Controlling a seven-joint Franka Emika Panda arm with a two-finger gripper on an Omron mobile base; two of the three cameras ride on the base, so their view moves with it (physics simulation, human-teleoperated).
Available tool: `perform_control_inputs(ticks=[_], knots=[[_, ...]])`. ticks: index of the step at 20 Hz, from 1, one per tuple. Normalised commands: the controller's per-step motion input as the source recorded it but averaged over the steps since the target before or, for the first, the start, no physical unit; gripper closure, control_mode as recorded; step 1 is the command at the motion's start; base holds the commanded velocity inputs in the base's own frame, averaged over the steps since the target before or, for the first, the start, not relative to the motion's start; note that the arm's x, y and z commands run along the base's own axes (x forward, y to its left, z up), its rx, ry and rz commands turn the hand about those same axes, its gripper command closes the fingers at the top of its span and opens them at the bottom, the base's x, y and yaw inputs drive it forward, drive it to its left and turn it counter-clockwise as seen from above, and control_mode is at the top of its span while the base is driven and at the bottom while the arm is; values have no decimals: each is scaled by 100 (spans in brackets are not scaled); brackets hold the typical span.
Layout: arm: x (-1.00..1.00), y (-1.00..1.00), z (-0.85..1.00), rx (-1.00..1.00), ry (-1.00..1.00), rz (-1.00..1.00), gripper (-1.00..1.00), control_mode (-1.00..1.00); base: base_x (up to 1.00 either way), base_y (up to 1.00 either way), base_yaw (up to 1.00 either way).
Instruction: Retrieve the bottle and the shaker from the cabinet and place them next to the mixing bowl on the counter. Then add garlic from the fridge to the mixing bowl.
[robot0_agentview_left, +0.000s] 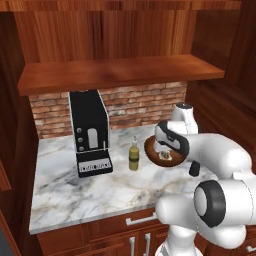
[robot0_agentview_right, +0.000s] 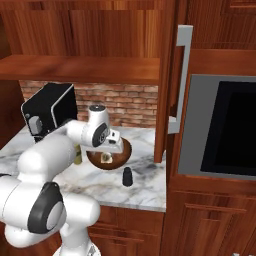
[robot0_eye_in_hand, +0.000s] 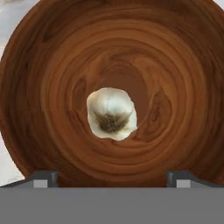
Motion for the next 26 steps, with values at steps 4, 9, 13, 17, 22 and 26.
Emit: perform_control_inputs(ticks=[4, 9, 13, 17, 22, 26], knots=[[-34, 0, 24, 0, -8, 0, -100, -100, 0, 0, 0], [-40, 0, 39, 0, -11, 0, -100, -100, 0, 0, 0], [-58, 3, 53, 0, -9, 0, -100, -100, 0, 0, 0], [-66, 15, 46, 0, -3, 0, -100, -100, 0, 0, 0], [-66, 27, 37, 0, 0, 0, -100, -100, 0, 0, 0], [-57, 26, 44, 0, 0, 0, -100, -100, 0, 0, 0]])
